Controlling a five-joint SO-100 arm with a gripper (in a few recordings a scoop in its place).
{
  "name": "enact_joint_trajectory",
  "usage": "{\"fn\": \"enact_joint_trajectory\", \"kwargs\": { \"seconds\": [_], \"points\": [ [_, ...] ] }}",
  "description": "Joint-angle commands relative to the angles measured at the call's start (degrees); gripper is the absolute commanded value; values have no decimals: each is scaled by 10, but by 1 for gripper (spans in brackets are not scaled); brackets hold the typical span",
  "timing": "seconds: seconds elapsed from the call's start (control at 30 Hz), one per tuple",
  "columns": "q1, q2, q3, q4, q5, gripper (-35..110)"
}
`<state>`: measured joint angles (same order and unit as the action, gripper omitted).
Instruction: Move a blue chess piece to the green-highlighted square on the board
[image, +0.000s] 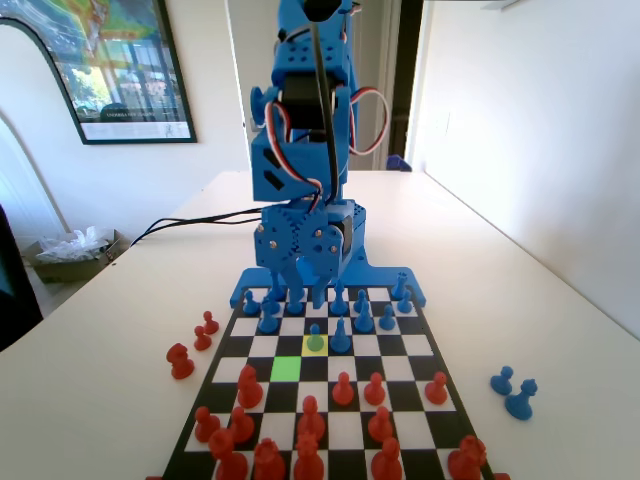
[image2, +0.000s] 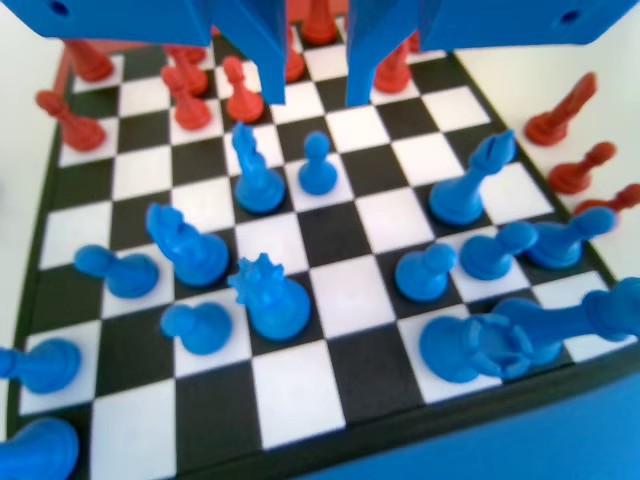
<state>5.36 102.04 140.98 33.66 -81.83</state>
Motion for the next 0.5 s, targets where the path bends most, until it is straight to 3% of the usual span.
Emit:
{"fn": "enact_joint_trajectory", "kwargs": {
  "seconds": [0.0,0.47],
  "points": [
    [0,9,9,-11,-12,9],
    [-1,-18,21,-35,-33,9]
  ]
}}
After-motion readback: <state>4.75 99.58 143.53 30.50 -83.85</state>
